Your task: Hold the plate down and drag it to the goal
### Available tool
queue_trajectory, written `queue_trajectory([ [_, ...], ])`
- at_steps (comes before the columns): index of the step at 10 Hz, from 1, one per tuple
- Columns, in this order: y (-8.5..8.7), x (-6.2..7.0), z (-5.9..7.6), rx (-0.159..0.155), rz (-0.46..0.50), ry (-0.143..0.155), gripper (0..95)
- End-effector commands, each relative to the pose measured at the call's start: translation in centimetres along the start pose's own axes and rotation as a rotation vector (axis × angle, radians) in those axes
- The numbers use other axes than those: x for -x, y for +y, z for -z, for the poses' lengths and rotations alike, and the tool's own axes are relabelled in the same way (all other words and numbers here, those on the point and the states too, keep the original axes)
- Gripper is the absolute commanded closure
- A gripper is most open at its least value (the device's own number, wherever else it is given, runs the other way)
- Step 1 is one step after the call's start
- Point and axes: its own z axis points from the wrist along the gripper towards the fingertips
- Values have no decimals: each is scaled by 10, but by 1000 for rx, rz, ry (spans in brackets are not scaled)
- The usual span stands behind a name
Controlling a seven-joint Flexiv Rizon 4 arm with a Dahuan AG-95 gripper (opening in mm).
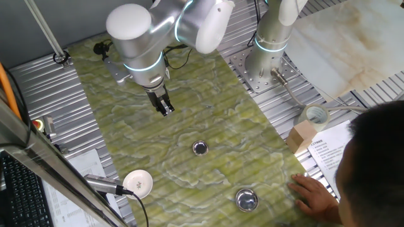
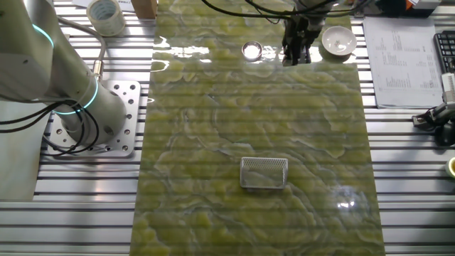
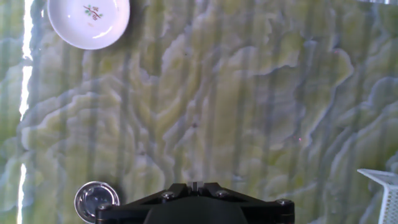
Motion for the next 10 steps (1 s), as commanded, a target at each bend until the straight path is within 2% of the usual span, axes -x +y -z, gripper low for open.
queue_trajectory([
  [1, 0, 0, 0, 2, 8, 6, 950],
  [4, 0, 0, 0, -1, 10, 11, 950],
  [5, 0, 0, 0, -59, 74, 9, 950],
  [6, 0, 0, 0, -137, 82, 18, 950],
  [8, 0, 0, 0, -96, 88, 28, 950],
  [10, 0, 0, 0, -47, 146, 14, 950],
])
